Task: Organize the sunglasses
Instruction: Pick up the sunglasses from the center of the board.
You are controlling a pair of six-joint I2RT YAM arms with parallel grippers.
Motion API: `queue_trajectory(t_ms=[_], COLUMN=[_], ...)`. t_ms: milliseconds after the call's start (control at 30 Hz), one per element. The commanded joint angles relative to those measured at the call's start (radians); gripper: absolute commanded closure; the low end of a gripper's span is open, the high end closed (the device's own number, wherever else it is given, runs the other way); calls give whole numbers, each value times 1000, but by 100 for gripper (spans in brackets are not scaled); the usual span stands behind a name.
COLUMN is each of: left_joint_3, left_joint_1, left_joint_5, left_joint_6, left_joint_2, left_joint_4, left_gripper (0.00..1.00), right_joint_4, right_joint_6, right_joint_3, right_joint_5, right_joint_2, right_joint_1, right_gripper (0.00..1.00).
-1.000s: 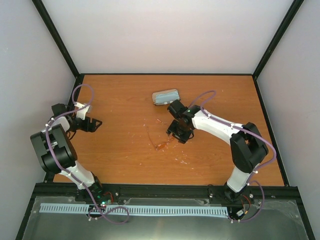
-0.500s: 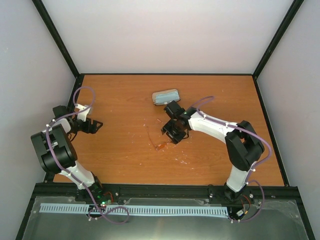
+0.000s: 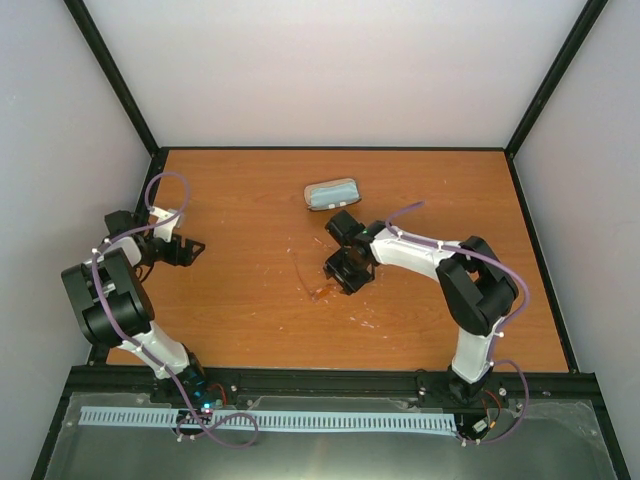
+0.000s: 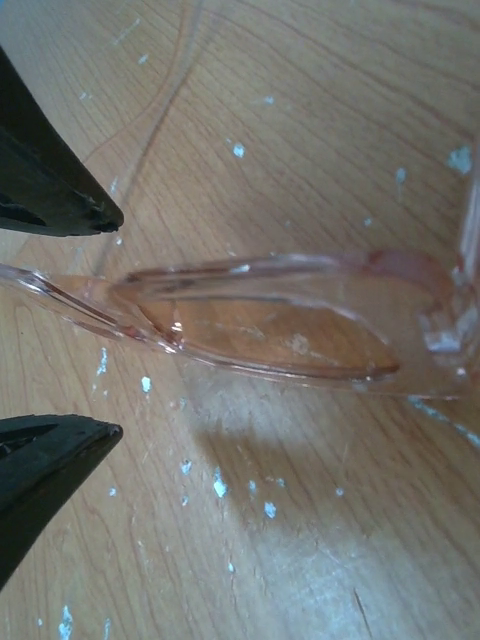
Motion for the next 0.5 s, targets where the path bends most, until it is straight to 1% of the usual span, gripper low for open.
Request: queue_trajectory(t_ms=[0,133,233,367,467], left_joint_3=[4,6,6,8,8], left_joint_1=[12,14,17,20,19], left_joint_5=[41,41,41,41,46], left_joint_6=[3,2,3,3,4], left_joint_2=[19,18,20,21,23], left_joint_4=[21,21,21,22,21], left_gripper=[11,11,11,11,11], right_joint_4=[26,43,39,23,-2], right_joint_6=[43,49,44,28,13], right_joint_3=[-16,-10,-3,-4,0], right_joint_5=[-8,-12,-9,-1,16], right_joint_2=[45,73,87,94,89], right_joint_1=[8,8,7,5,3], right_gripper=[51,56,62,74,80])
